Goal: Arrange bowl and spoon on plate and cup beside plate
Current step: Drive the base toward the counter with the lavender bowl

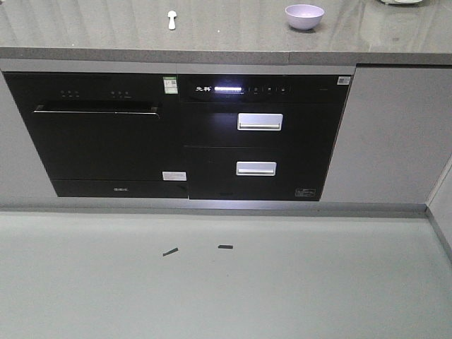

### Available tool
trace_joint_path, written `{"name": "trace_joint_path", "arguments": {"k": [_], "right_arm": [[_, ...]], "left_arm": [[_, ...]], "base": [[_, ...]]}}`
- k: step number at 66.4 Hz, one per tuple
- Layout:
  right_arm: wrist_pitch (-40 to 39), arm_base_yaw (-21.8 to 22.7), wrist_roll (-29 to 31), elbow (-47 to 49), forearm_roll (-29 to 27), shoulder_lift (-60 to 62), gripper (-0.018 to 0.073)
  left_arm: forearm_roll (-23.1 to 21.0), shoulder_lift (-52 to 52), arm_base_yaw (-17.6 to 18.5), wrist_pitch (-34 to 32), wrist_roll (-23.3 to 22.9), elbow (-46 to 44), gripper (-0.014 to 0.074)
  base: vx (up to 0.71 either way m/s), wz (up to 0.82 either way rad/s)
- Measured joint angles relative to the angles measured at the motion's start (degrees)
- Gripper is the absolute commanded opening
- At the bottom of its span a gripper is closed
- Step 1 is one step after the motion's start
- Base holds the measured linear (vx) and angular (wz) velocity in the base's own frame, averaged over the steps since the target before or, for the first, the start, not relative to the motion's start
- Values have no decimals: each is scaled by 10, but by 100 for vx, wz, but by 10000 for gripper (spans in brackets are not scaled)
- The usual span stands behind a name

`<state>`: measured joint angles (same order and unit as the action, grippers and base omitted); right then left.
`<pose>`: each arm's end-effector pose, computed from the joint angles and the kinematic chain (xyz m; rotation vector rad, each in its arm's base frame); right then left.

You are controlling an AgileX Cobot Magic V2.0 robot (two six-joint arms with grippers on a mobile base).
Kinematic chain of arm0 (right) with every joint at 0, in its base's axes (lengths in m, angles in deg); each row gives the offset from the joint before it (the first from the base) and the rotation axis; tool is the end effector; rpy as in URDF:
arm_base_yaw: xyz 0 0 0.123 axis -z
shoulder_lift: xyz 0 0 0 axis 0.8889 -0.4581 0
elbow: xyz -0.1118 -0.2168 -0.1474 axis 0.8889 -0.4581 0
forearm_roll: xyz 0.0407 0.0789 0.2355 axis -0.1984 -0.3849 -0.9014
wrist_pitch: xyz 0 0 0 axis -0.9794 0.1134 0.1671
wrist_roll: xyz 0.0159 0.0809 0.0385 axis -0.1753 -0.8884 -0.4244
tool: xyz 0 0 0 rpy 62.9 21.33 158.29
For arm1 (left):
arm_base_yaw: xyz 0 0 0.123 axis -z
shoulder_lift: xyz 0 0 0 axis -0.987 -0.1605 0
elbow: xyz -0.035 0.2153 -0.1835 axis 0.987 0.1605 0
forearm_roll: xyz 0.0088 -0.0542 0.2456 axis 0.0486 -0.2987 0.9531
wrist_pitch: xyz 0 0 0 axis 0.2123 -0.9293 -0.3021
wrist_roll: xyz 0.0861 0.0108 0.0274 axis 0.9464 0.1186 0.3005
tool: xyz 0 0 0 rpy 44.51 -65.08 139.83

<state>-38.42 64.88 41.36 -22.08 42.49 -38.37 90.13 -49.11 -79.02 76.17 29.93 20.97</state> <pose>0.0568 -0.0033 0.2005 -0.0342 1.5395 -0.1154 0.0591 -0.0015 0.1980 -0.0203 1.5908 -0.0614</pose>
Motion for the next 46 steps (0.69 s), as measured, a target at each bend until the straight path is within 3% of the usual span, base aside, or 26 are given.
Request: {"name": "trace_joint_path", "arguments": {"k": [46], "right_arm": [[0, 0, 0, 0, 0, 0, -2]], "left_arm": [[0, 0, 0, 0, 0, 0, -6]], "base": [[12, -2]]}}
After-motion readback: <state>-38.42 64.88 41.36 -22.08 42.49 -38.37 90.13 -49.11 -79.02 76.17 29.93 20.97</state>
